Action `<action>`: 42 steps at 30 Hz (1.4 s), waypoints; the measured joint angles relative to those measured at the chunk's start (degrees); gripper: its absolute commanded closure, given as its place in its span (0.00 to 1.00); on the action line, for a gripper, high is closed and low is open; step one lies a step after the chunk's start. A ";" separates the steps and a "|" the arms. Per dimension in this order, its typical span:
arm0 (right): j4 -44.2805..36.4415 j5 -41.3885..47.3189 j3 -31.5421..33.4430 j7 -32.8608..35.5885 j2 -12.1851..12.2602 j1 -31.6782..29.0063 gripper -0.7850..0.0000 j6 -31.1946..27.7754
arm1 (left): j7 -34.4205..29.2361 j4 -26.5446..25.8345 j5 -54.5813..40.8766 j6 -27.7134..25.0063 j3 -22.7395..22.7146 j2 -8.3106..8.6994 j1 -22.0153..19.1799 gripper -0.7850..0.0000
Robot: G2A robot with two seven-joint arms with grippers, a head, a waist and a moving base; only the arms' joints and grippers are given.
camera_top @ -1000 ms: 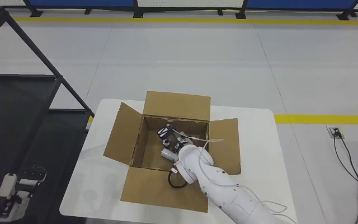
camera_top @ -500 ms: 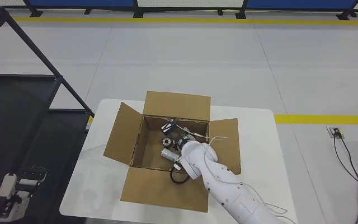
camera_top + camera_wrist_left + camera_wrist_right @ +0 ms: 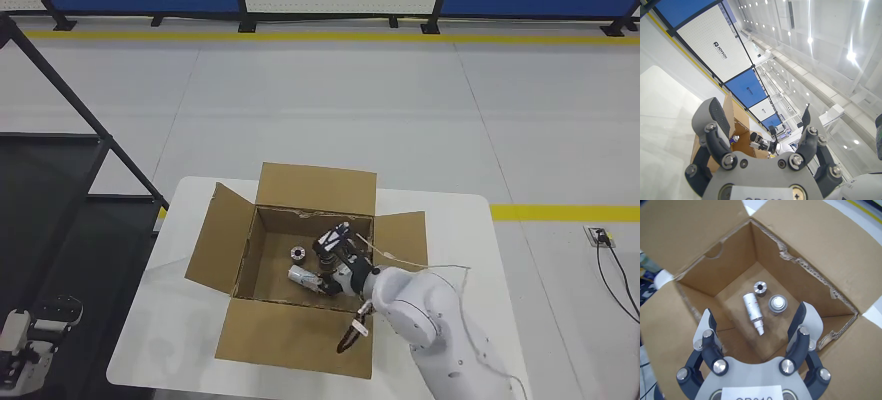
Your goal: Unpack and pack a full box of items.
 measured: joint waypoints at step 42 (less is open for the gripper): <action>0.21 40.61 35.30 3.39 6.20 -13.14 0.00 4.63 | -11.36 6.13 32.73 9.61 22.00 2.15 -23.90 0.00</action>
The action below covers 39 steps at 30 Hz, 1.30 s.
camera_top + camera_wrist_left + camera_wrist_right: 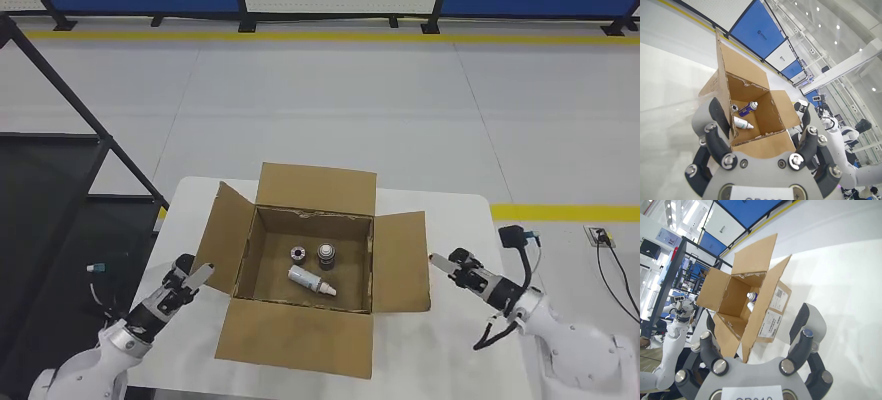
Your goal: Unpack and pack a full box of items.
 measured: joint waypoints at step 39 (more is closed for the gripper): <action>40.22 19.94 -35.46 4.83 -0.85 32.74 0.00 -18.08 | -3.33 6.66 0.64 11.57 16.87 0.13 -9.45 0.00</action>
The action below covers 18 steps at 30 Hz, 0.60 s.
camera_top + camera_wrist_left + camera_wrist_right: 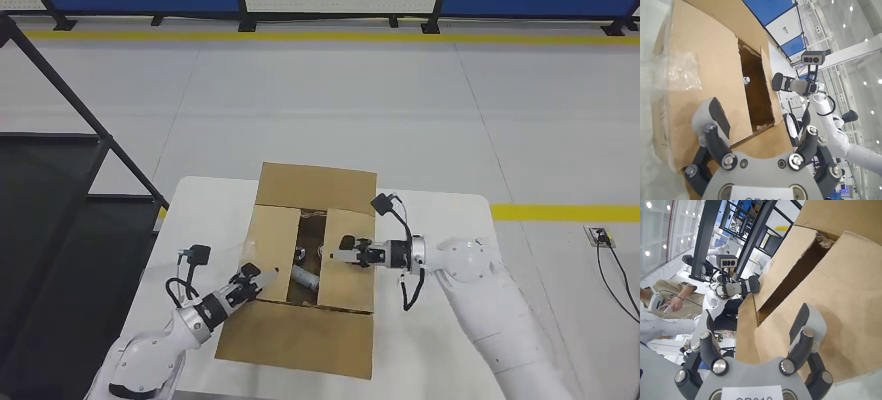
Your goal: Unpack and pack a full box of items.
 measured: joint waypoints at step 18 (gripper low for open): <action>-3.44 -15.41 -4.34 -13.44 0.47 -1.71 0.00 -1.42 | 1.95 1.27 0.61 0.56 2.32 0.13 -1.33 0.00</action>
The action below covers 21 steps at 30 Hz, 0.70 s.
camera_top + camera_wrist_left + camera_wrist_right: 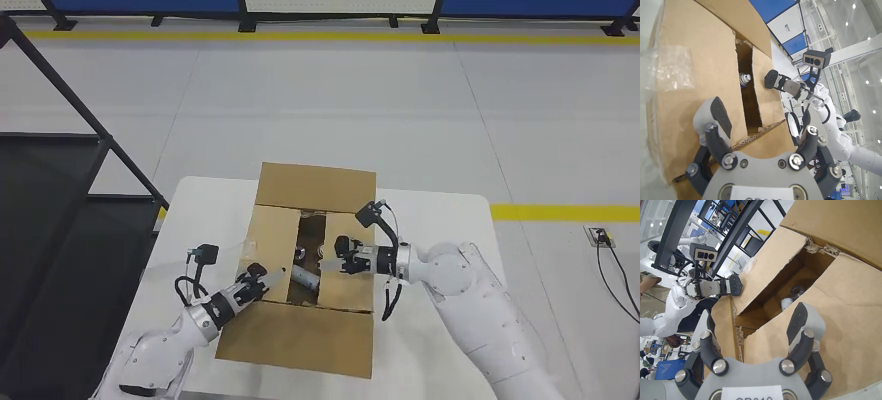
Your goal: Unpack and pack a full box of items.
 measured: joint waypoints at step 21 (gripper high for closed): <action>-9.76 6.35 8.73 1.01 3.29 -4.77 0.00 -2.99 | -5.92 -7.63 -14.91 -9.61 -25.62 2.58 14.84 0.00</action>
